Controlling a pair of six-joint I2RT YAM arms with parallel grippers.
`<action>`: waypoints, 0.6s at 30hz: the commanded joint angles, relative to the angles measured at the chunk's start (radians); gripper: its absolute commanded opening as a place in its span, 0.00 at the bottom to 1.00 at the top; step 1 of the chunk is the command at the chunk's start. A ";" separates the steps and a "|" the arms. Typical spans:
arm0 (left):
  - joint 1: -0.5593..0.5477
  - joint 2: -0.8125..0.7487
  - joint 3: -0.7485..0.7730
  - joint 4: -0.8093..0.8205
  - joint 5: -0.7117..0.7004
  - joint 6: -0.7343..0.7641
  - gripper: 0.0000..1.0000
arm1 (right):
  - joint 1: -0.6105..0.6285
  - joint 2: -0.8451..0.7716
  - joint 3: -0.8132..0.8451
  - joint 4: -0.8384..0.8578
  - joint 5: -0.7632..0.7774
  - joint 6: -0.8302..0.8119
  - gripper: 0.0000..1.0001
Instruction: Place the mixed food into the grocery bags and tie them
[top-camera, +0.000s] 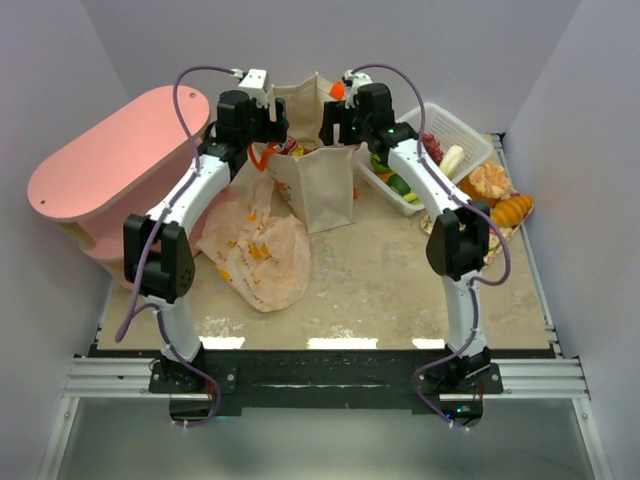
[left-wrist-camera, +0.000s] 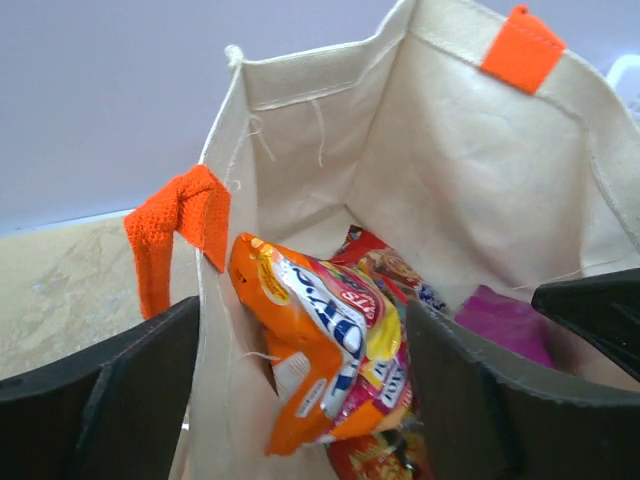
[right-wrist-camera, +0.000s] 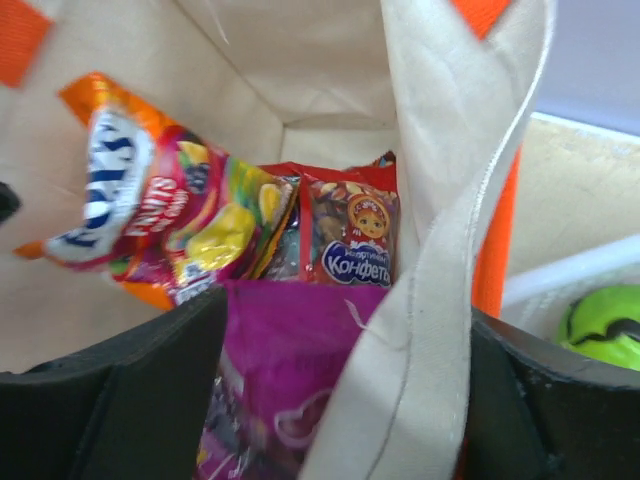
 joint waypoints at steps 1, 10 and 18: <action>-0.048 -0.191 -0.029 0.015 -0.005 0.038 0.97 | 0.046 -0.297 -0.126 0.047 0.023 -0.060 0.87; -0.051 -0.594 -0.377 0.022 -0.073 -0.005 1.00 | 0.213 -0.806 -0.615 0.152 0.169 0.034 0.98; -0.045 -0.805 -0.642 0.036 -0.142 0.093 1.00 | 0.516 -0.735 -0.918 0.289 0.198 0.180 0.97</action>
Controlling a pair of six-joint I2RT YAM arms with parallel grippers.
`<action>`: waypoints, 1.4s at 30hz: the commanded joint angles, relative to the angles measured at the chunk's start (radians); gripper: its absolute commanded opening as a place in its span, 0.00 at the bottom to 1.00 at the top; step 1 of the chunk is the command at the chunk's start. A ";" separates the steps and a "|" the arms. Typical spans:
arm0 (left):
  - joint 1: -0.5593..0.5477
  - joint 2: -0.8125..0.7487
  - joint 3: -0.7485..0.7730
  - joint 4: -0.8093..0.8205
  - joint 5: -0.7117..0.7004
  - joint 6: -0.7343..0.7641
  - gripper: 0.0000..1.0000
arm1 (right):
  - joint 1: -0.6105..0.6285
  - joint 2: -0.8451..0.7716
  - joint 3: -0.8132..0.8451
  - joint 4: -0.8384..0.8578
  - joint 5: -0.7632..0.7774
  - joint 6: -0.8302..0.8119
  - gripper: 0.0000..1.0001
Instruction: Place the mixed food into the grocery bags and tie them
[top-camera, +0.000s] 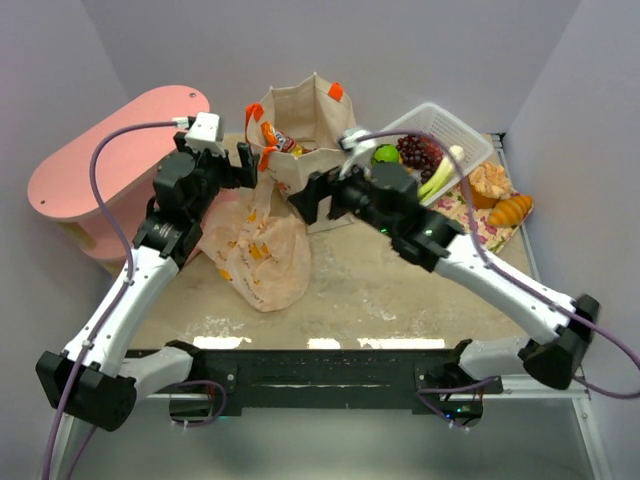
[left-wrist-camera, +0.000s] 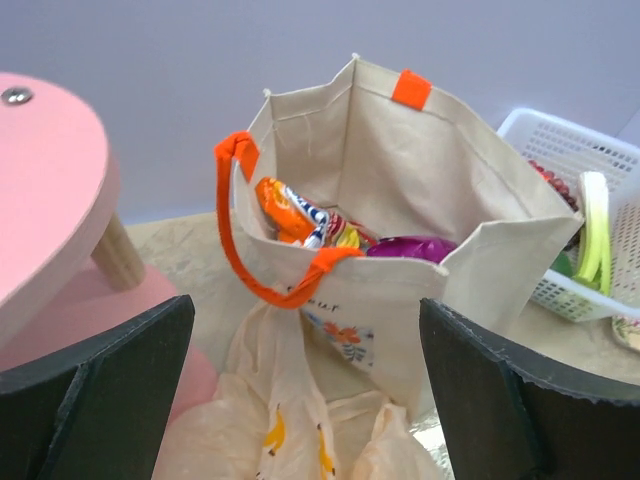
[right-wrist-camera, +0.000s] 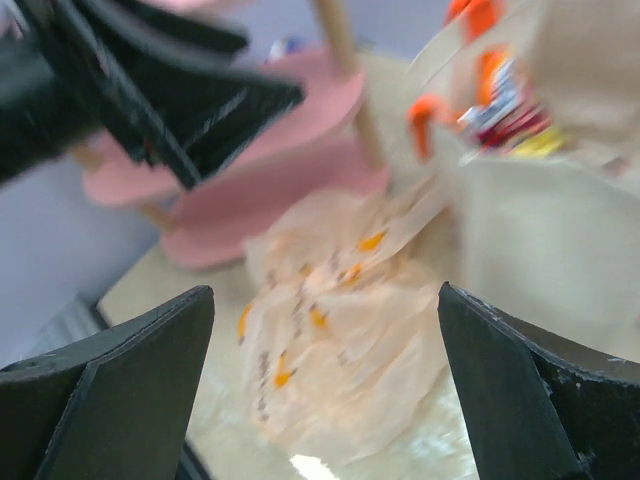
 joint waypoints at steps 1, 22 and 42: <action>0.009 -0.021 -0.070 0.023 -0.055 0.053 1.00 | 0.110 0.206 -0.077 0.039 0.049 0.090 0.97; 0.011 0.025 -0.087 0.013 -0.003 0.031 1.00 | 0.163 0.582 0.038 0.179 0.290 0.182 0.99; -0.070 0.039 -0.162 -0.065 0.202 0.002 1.00 | 0.162 0.246 -0.444 0.381 0.301 -0.011 0.00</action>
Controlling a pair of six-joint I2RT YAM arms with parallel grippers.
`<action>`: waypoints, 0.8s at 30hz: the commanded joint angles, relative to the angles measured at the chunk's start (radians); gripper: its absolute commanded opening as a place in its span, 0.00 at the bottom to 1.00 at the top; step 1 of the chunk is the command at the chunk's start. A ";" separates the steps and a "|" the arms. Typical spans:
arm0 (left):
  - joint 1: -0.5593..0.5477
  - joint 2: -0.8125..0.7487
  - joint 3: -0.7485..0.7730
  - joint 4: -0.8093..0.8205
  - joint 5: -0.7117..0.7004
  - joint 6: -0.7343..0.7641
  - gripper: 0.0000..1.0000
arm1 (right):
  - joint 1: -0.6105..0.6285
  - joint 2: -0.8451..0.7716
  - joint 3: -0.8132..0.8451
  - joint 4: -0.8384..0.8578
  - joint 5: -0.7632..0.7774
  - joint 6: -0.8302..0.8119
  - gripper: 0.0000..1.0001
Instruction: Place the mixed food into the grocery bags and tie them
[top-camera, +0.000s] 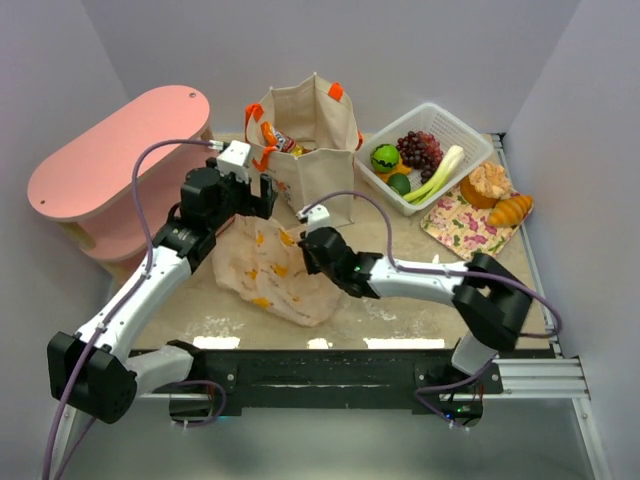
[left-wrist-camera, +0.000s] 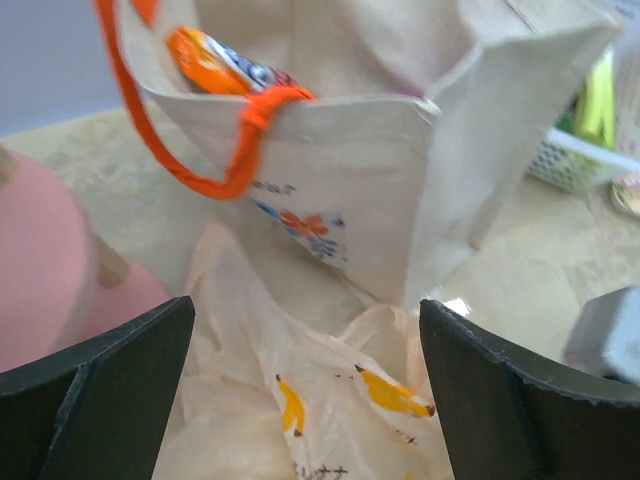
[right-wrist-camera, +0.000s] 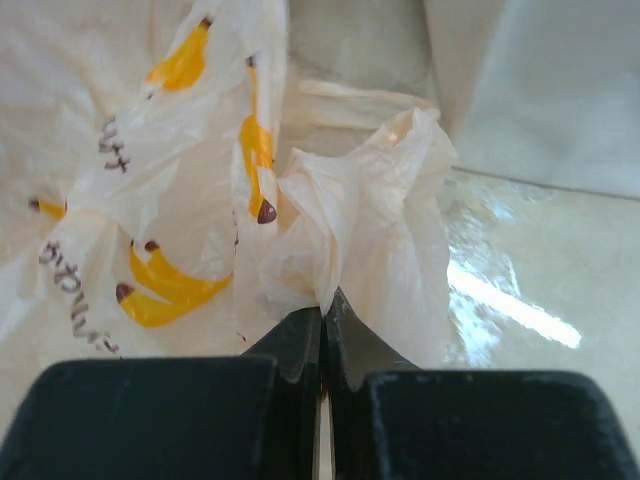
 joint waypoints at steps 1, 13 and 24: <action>-0.058 0.033 -0.014 -0.042 0.129 -0.024 0.99 | 0.001 -0.240 -0.182 0.138 -0.050 -0.095 0.00; -0.064 0.118 0.000 -0.103 0.068 -0.121 1.00 | 0.012 -0.521 -0.441 0.090 -0.002 -0.051 0.00; 0.013 0.227 -0.040 0.061 0.221 -0.288 1.00 | 0.018 -0.610 -0.512 0.161 -0.065 -0.106 0.00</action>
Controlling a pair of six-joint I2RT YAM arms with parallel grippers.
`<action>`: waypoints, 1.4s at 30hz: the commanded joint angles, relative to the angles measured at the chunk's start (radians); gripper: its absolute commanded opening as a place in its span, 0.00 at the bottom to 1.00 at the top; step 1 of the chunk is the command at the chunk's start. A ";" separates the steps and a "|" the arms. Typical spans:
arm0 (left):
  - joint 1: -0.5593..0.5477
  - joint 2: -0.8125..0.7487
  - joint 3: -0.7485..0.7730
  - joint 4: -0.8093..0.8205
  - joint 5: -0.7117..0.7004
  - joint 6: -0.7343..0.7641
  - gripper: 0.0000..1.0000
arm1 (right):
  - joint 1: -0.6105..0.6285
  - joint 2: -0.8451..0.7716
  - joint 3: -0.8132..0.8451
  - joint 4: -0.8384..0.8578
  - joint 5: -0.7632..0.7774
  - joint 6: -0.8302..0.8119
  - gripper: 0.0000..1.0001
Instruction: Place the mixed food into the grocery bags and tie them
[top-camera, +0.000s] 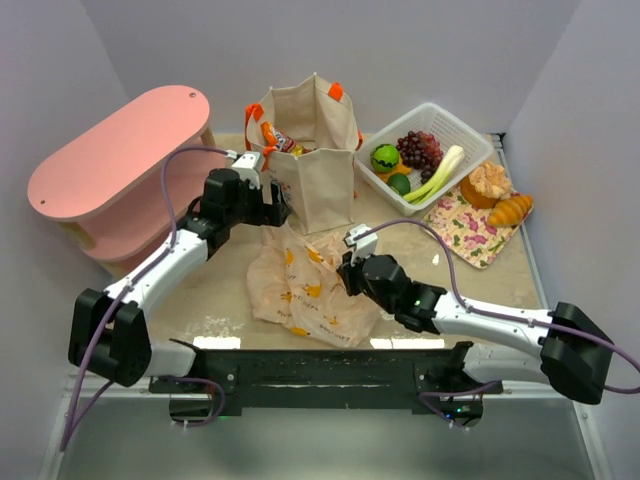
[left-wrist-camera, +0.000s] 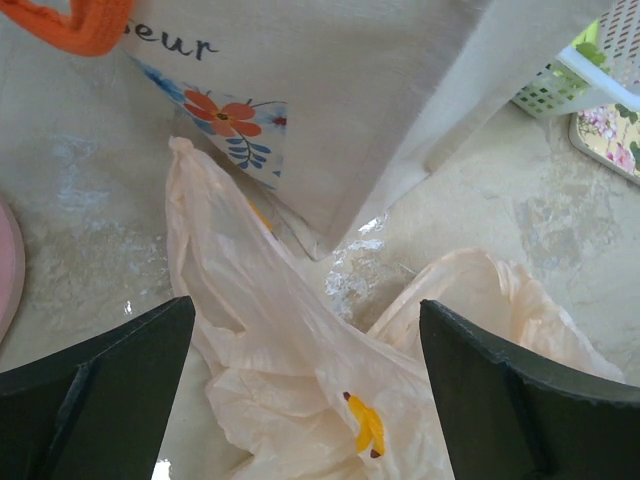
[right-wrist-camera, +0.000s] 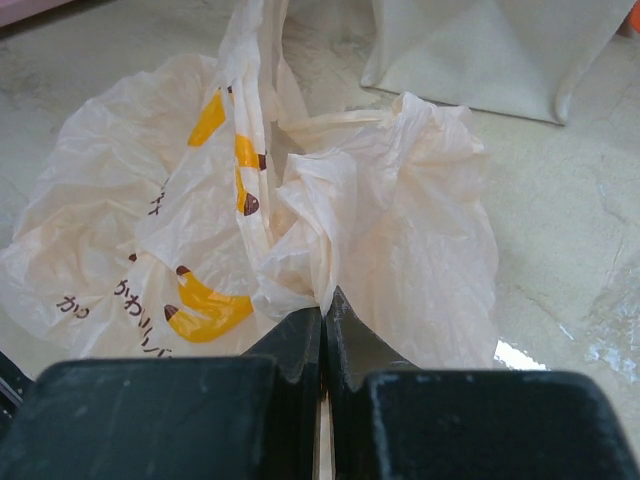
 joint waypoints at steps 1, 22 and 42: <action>0.030 0.055 -0.010 0.111 0.100 -0.101 1.00 | 0.014 -0.049 -0.033 0.076 -0.018 -0.038 0.00; 0.105 0.245 0.007 0.186 0.174 -0.097 0.89 | 0.053 -0.132 -0.051 0.072 -0.121 -0.118 0.00; 0.046 -0.387 -0.320 0.700 0.462 0.053 0.00 | 0.061 -0.312 0.085 -0.281 -0.002 -0.112 0.62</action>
